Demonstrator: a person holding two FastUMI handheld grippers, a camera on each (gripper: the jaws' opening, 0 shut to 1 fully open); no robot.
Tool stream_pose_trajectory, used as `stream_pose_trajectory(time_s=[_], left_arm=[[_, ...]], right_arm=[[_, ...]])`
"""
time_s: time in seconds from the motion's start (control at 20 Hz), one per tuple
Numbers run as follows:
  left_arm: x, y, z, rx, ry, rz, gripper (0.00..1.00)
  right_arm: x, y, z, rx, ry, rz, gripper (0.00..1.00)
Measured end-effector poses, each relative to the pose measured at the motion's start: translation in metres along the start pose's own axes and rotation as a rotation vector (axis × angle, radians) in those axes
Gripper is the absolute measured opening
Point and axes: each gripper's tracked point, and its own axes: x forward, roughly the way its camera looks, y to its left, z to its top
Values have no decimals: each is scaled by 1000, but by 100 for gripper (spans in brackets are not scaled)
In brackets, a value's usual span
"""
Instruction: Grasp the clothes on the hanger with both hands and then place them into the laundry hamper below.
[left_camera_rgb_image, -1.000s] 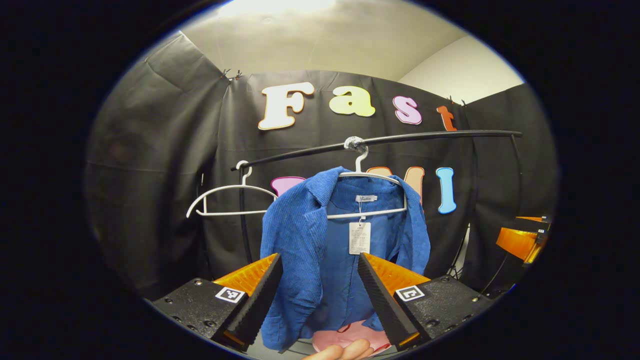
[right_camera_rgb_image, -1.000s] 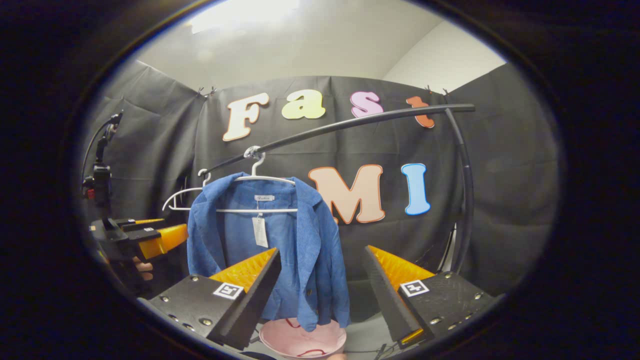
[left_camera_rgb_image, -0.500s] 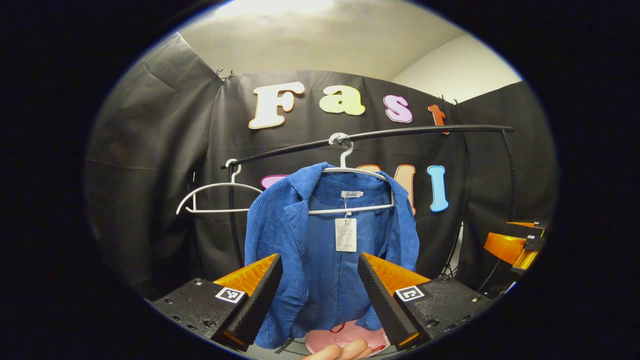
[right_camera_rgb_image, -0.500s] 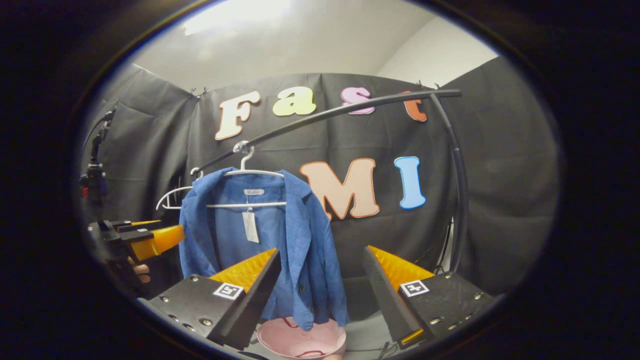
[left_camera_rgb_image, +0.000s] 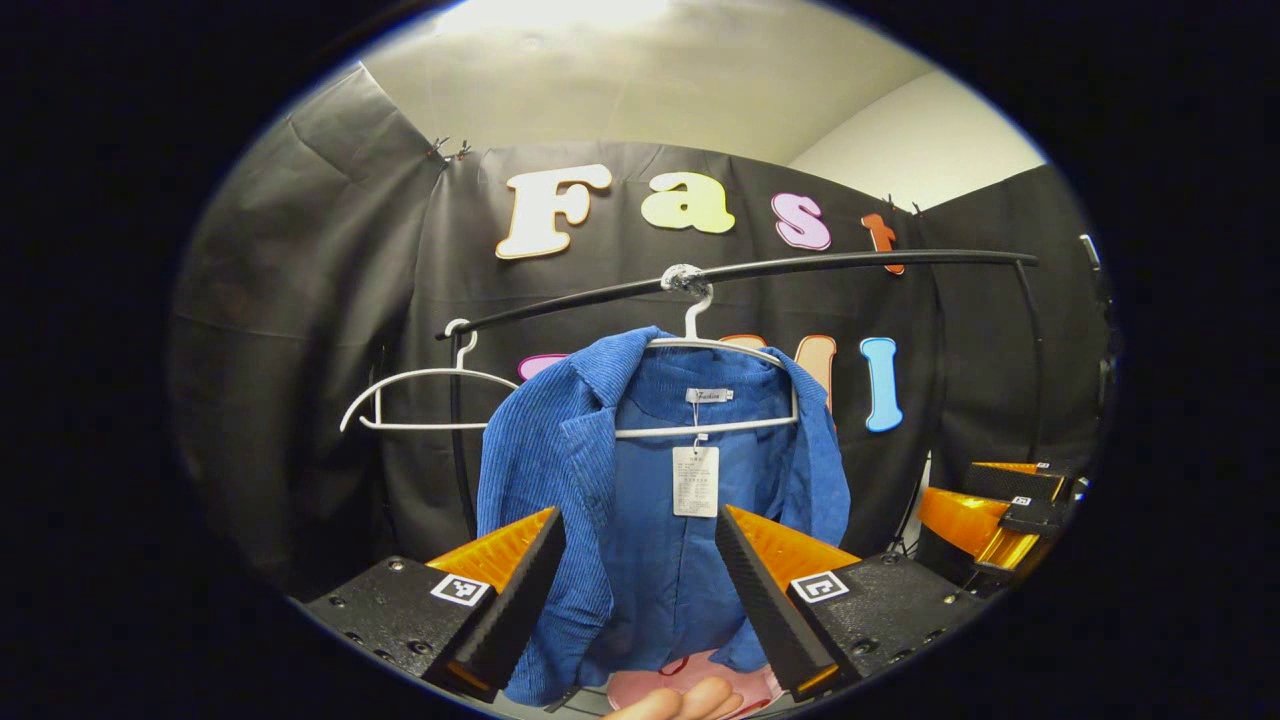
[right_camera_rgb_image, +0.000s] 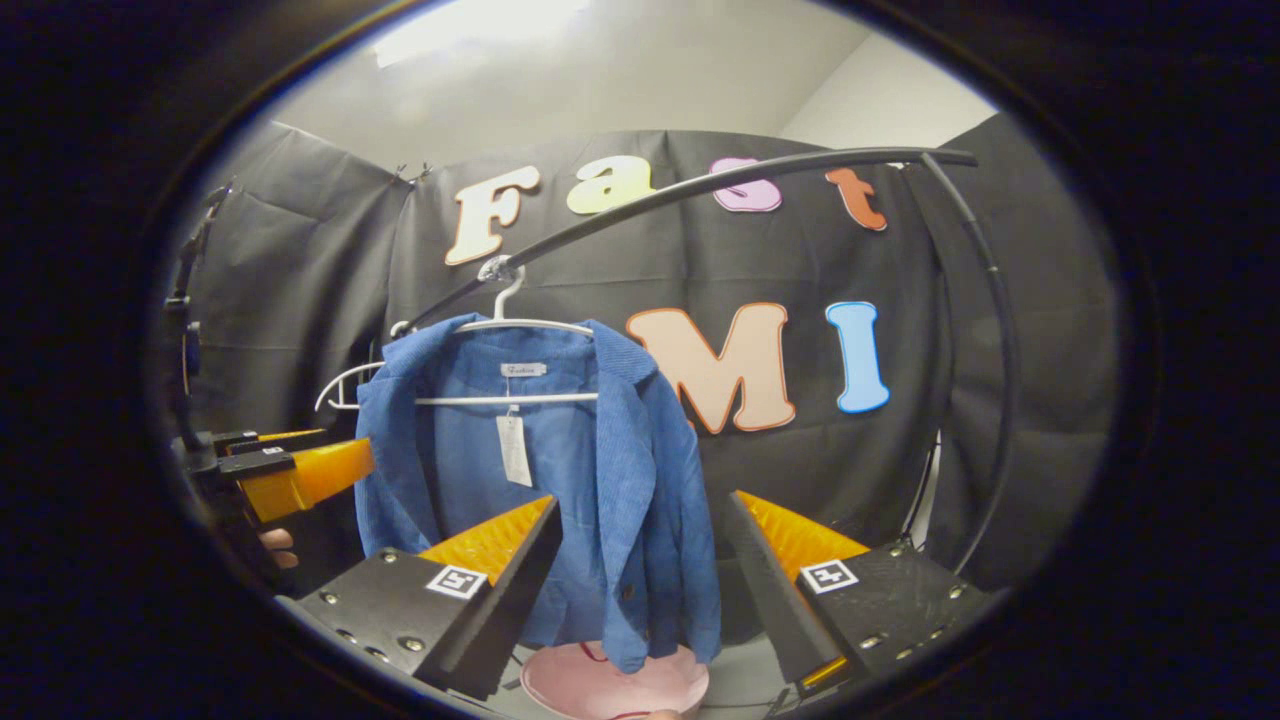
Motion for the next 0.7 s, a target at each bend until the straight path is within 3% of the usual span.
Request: stream_pose_trajectory(time_s=[0.4, 0.7], left_arm=[[18, 27, 4, 23, 5, 59, 93], [18, 45, 1, 20, -9, 109, 92]], right_arm=[[39, 33, 8, -3, 6, 63, 98], [58, 12, 3, -2, 15, 21, 96]])
